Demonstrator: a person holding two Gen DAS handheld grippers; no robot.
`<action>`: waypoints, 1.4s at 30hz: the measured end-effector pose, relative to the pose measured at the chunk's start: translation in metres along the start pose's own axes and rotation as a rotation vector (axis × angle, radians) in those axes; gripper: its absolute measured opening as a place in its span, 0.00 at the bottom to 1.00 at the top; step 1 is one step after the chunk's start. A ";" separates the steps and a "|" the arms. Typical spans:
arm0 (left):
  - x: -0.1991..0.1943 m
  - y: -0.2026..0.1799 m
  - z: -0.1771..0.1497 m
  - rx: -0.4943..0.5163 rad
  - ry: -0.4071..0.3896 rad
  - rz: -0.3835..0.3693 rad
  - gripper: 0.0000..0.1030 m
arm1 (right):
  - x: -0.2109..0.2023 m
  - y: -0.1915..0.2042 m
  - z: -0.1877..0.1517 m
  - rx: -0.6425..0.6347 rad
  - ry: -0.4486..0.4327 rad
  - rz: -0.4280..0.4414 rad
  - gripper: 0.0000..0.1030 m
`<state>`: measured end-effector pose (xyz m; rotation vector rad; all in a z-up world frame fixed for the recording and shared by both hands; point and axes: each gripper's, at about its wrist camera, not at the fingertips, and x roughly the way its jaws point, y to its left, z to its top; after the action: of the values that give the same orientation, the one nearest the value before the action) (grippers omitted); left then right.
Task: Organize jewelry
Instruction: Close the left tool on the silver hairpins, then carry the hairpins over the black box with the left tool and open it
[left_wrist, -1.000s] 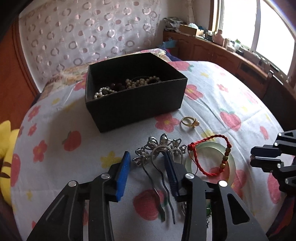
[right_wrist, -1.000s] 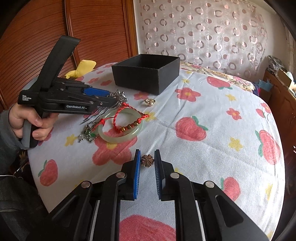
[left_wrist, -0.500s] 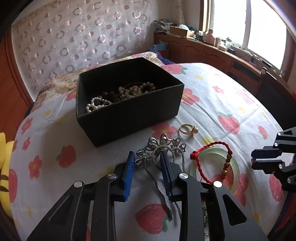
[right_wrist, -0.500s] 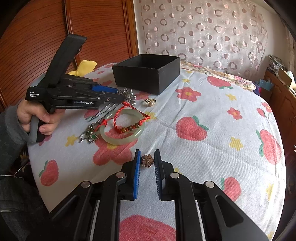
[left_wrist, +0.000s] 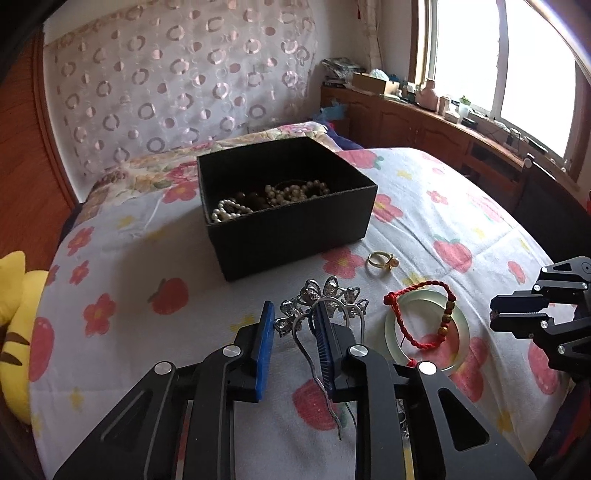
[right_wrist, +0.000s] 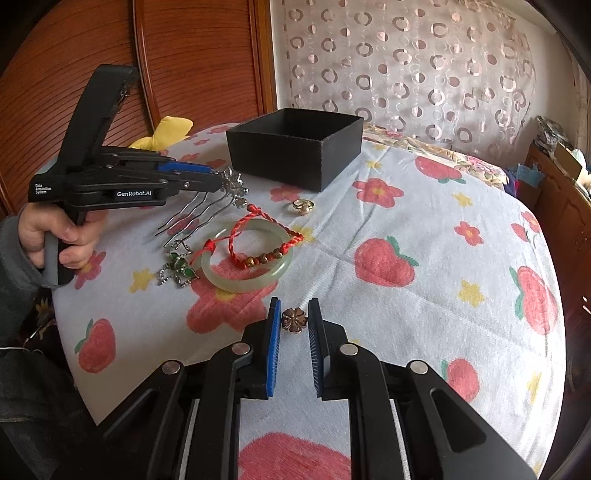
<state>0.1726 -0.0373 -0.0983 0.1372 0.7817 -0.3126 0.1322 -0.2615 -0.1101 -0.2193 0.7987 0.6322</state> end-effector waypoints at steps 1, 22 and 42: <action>-0.002 0.001 0.000 -0.001 -0.004 0.001 0.20 | 0.000 0.001 0.001 -0.002 -0.002 0.000 0.16; -0.029 0.021 0.047 -0.042 -0.103 0.022 0.20 | -0.008 0.004 0.084 -0.049 -0.118 -0.019 0.16; -0.033 0.045 0.048 -0.043 -0.146 0.144 0.20 | 0.012 0.006 0.095 -0.062 -0.098 -0.030 0.16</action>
<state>0.1977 0.0015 -0.0407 0.1286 0.6300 -0.1670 0.1917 -0.2126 -0.0531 -0.2542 0.6816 0.6351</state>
